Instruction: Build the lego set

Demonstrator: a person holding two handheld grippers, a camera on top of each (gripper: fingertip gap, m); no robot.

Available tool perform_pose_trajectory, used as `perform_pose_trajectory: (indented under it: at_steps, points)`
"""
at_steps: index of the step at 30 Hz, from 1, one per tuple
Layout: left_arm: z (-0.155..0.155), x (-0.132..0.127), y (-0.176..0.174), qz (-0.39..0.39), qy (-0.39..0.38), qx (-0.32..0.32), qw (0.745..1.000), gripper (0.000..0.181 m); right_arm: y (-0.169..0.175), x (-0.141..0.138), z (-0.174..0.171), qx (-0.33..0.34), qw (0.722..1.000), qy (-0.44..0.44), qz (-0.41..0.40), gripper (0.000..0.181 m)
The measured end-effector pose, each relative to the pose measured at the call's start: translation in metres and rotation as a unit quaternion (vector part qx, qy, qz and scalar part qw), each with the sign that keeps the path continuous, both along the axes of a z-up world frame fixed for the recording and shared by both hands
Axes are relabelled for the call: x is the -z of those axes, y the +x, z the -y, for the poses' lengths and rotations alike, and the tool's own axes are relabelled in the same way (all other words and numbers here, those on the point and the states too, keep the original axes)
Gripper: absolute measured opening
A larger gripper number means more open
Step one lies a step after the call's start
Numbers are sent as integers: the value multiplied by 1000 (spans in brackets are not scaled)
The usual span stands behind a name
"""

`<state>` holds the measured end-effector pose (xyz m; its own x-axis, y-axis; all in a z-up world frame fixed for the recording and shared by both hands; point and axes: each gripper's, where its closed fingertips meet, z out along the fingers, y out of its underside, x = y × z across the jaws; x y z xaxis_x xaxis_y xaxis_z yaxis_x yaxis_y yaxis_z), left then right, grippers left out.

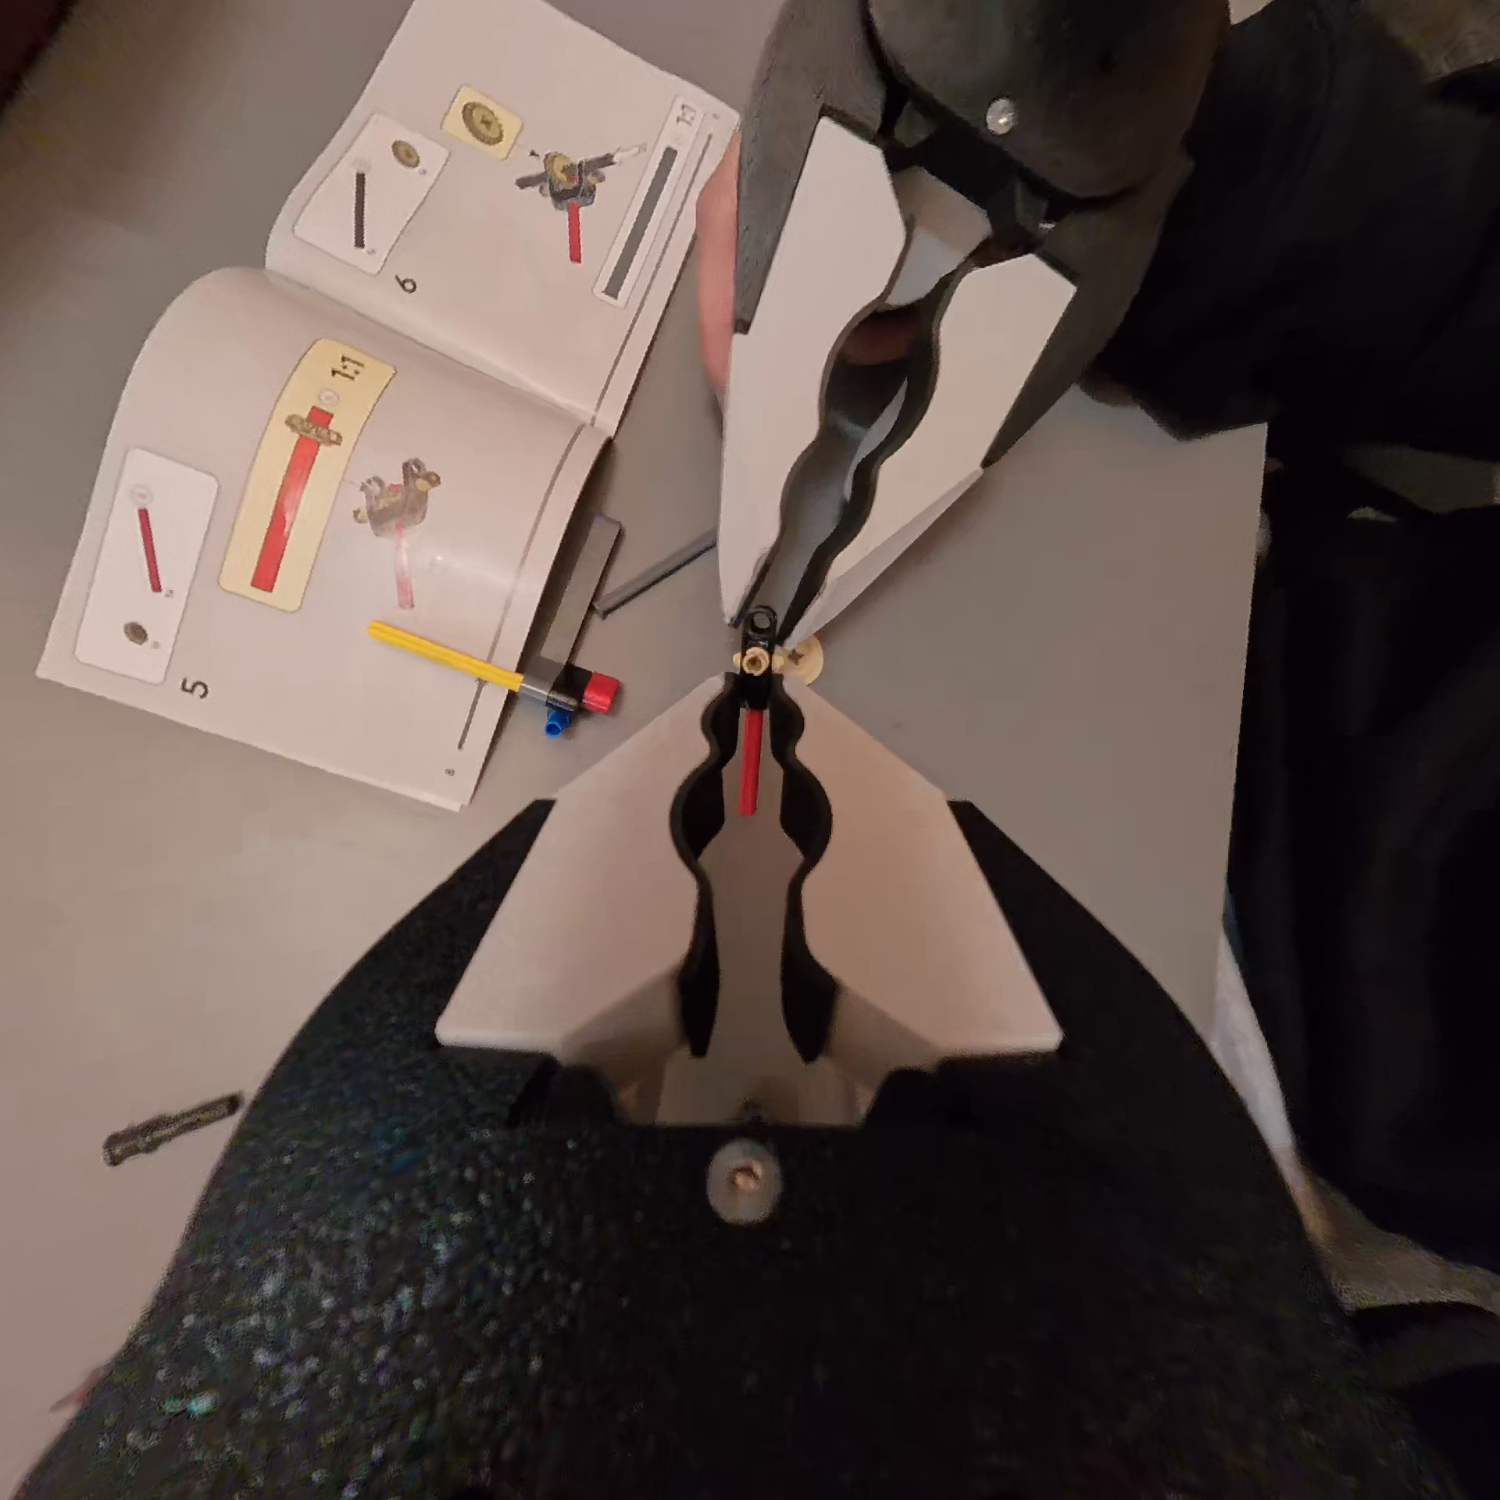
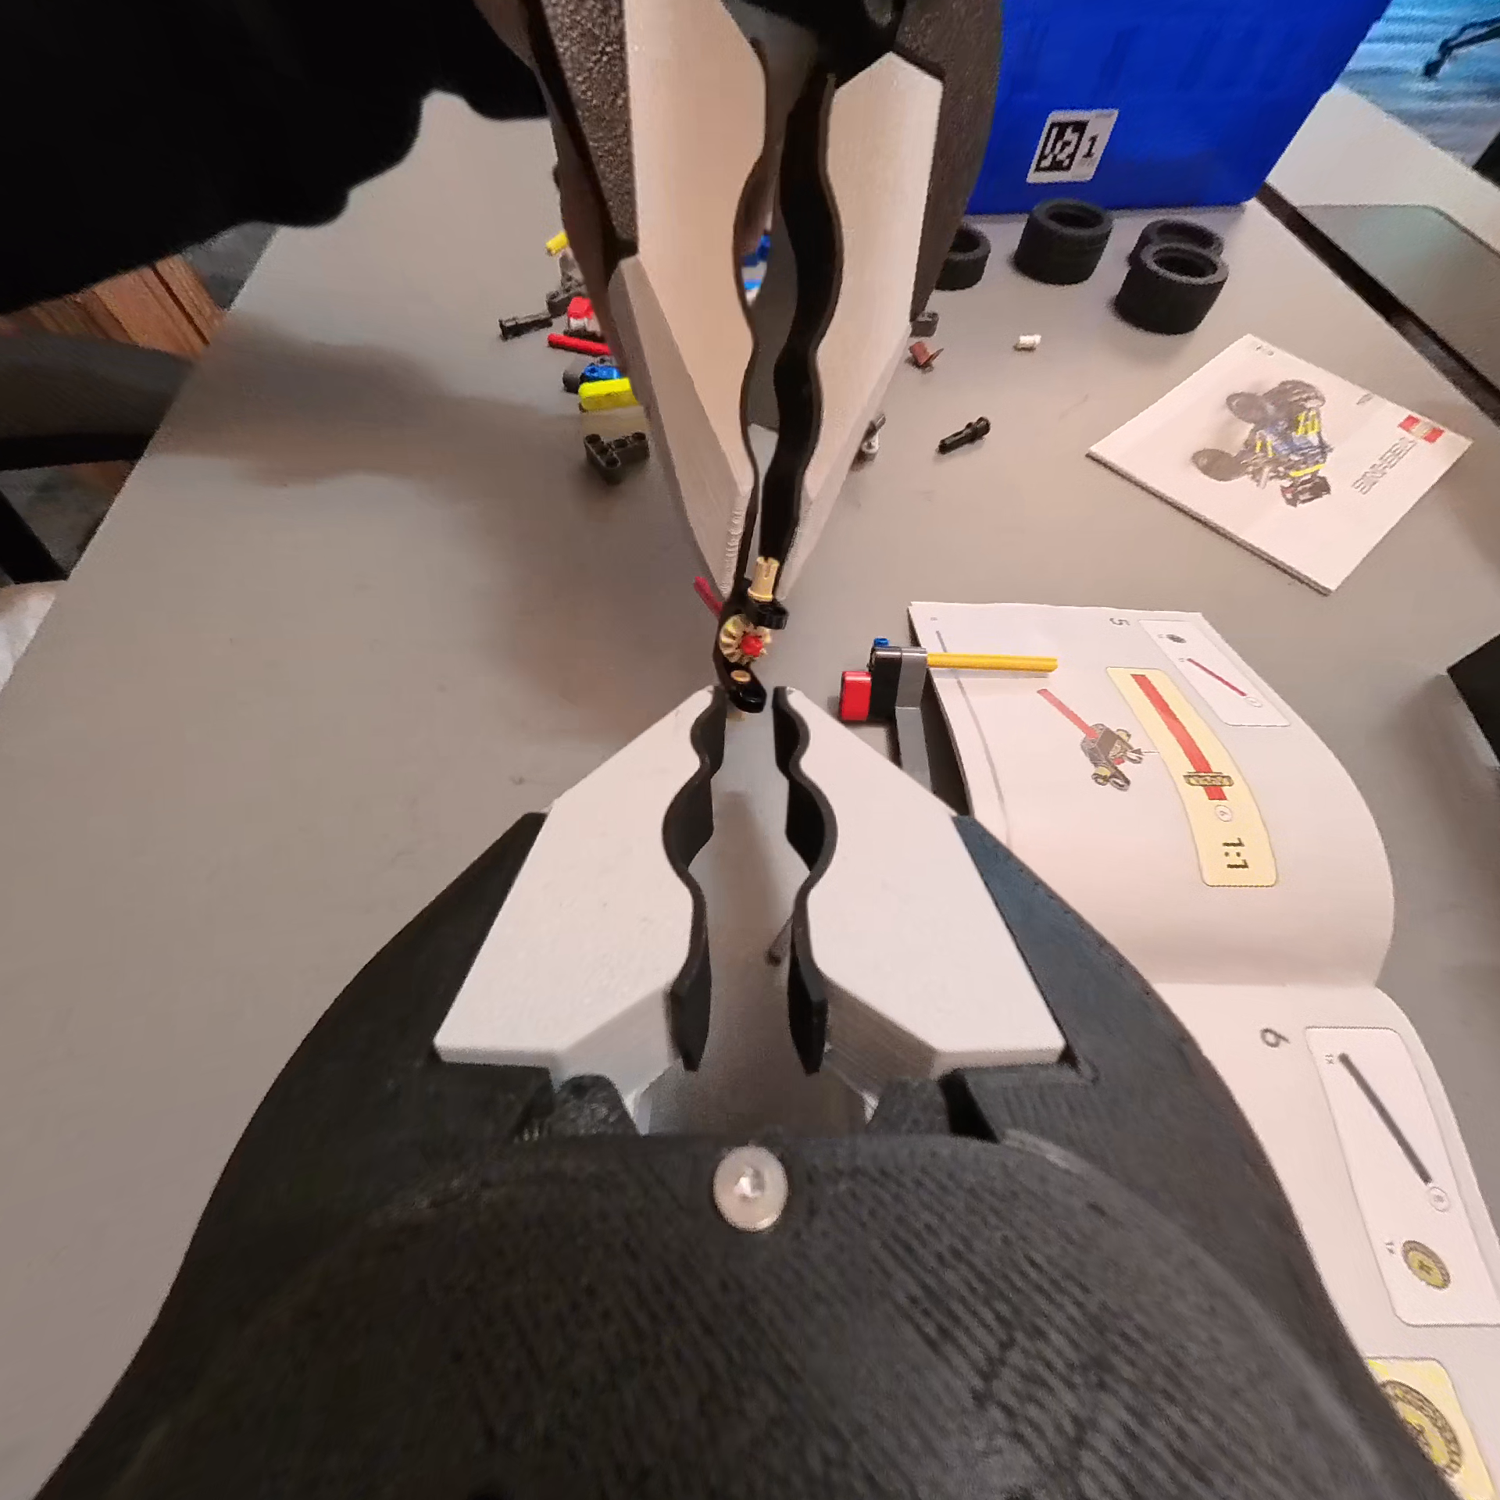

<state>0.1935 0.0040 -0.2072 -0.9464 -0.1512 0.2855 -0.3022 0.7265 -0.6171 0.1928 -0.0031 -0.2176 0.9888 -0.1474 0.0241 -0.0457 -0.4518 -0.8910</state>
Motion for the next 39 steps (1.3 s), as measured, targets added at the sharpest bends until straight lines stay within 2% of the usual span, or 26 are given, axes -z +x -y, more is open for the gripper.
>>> perform_pose_trajectory:
  at_steps: [1,11,17,21,27,31,39]
  points:
    - [0,0,1,-5,10,-4,1000,5,0,-2,0,-1,1000,6,-1,9]
    - [2,1,0,16,33,19,999,5,-5,-4,-1,-17,1000,10,13,1]
    - [-9,7,-1,32,42,29,998,4,-10,11,18,-24,998,-53,-9,28]
    - [-12,9,-2,36,51,35,997,4,-19,31,16,-44,993,-109,-7,34]
    - [-10,13,-3,54,68,49,995,4,-18,38,13,-44,992,-120,-4,29]
    - [-11,20,-6,71,106,65,990,4,-23,38,12,-57,991,-120,-5,17]
    - [-9,24,-10,82,143,84,983,4,-19,35,12,-55,992,-115,13,16]
